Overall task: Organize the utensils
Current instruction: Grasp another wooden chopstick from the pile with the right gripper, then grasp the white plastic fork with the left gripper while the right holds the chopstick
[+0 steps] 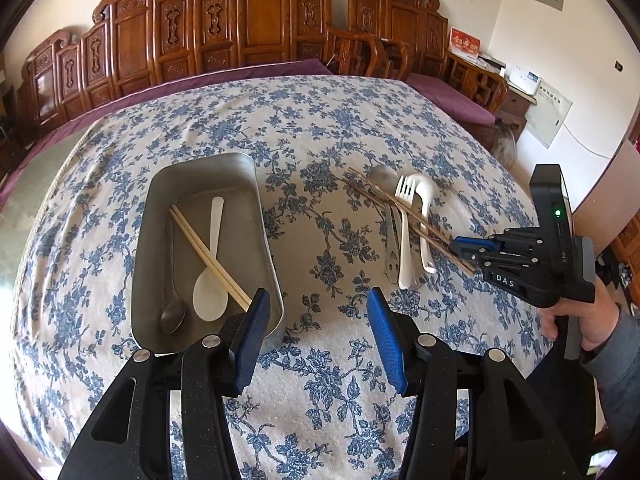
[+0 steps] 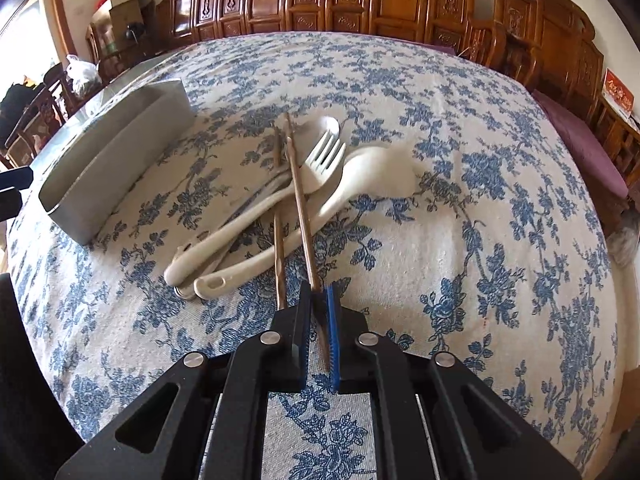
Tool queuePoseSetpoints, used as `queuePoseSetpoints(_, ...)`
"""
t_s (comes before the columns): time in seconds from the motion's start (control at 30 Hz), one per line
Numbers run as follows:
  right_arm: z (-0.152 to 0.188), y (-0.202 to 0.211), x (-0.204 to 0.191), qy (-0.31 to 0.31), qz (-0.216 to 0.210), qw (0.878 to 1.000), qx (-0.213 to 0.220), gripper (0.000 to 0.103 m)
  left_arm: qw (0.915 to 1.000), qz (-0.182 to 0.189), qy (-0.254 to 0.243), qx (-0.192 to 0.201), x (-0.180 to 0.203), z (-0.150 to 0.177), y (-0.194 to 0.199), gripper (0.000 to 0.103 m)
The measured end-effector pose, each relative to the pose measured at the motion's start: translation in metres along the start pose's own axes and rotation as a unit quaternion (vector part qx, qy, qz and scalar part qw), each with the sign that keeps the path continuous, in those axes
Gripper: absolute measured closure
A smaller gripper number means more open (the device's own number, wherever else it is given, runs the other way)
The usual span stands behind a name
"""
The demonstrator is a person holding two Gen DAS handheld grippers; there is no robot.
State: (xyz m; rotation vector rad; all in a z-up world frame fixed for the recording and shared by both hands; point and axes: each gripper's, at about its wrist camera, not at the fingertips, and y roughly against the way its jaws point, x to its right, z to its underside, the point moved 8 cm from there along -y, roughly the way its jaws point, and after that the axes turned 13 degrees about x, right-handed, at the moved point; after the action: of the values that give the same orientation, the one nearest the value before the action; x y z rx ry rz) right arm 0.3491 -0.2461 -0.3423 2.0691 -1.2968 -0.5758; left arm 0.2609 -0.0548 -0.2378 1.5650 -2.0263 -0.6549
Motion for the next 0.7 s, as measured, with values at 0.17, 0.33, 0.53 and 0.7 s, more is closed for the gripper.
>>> queuePoseSetpoints(0.17, 0.0, -0.001, -0.001, 0.009, -0.003, 1.0, 0.0, 0.094, 1.0, 0.001, -0.004, -0.004, 0.004, 0.001, -0.003, 0.055)
queuePoseSetpoints(0.33, -0.006, 0.007, -0.005, 0.016, -0.023, 0.999, 0.017, 0.097, 1.0, 0.004, -0.005, -0.007, 0.008, 0.001, -0.009, 0.055)
queuePoseSetpoints(0.53, -0.035, 0.031, -0.003, 0.011, -0.017, 0.996, 0.081, 0.097, 0.9999, 0.011, -0.009, -0.009, 0.019, -0.001, -0.02, 0.055)
queuePoseSetpoints(0.7, -0.038, 0.033, 0.008, -0.002, -0.012, 0.995, 0.101, 0.097, 0.9995, 0.02, -0.018, -0.017, 0.034, -0.002, -0.04, 0.055)
